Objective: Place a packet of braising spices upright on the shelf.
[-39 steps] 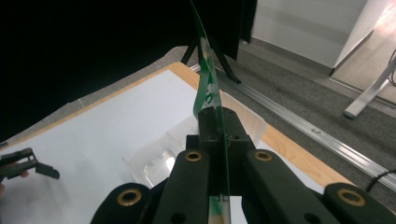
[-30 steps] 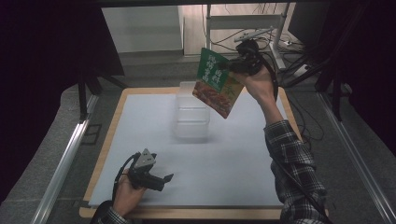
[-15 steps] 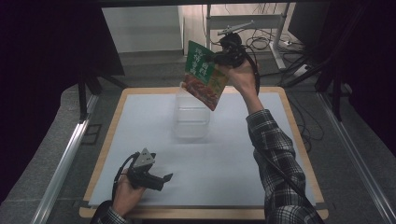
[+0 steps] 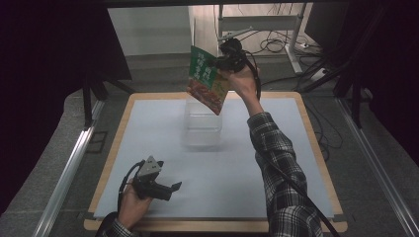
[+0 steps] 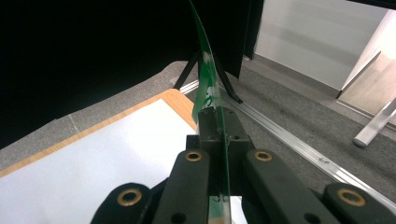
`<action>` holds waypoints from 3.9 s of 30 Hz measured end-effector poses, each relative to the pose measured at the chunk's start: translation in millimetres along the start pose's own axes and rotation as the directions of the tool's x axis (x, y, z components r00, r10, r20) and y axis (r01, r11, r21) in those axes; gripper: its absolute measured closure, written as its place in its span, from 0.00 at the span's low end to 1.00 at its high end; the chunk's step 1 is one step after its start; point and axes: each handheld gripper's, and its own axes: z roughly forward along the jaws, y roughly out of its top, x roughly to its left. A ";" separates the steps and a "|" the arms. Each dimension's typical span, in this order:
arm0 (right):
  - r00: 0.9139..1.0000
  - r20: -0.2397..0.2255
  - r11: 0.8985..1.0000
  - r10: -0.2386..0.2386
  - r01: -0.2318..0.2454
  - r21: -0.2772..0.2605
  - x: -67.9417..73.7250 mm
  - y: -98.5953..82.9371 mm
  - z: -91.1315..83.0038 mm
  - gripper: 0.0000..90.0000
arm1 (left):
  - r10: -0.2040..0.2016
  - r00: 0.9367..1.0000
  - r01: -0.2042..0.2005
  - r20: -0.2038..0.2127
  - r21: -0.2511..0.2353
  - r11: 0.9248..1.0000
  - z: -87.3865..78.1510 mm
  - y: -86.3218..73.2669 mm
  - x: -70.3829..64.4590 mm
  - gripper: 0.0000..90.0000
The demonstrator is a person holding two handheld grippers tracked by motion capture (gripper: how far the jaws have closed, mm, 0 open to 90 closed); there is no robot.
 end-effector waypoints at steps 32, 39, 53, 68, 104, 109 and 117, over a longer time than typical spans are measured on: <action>0.998 -0.064 0.980 0.002 0.010 0.198 5.1 -34.7 56.8 0.99 | 0.016 1.000 -0.016 0.007 0.032 0.999 2.2 0.1 -1.3 0.00; 1.000 -0.030 0.984 -0.003 0.008 0.178 4.9 -35.2 55.4 0.82 | 0.008 1.000 -0.008 0.006 0.028 1.000 2.4 -0.4 -0.7 0.00; 1.000 -0.018 0.989 0.008 -0.005 0.150 4.7 -42.5 44.3 0.47 | 0.023 1.000 -0.023 0.003 0.047 0.999 4.1 -0.2 -2.1 0.00; 1.000 -0.012 0.987 -0.026 0.028 0.160 9.7 -45.7 37.3 0.12 | 0.027 1.000 -0.027 0.006 0.054 0.998 5.2 -0.5 -2.8 0.00; 1.000 -0.019 0.995 -0.001 0.003 0.102 12.3 -65.1 -0.7 0.00 | 0.034 0.999 -0.034 0.006 0.059 0.998 6.2 -0.6 -3.7 0.00; 1.000 -0.003 0.995 -0.003 0.003 0.099 14.4 -70.8 -5.1 0.00 | 0.033 0.999 -0.034 0.006 0.058 0.998 6.3 -0.7 -3.7 0.00; 1.000 0.013 0.995 -0.006 0.004 0.099 16.9 -84.2 -12.0 0.00 | 0.034 0.999 -0.034 0.007 0.058 0.998 6.9 -0.7 -4.3 0.00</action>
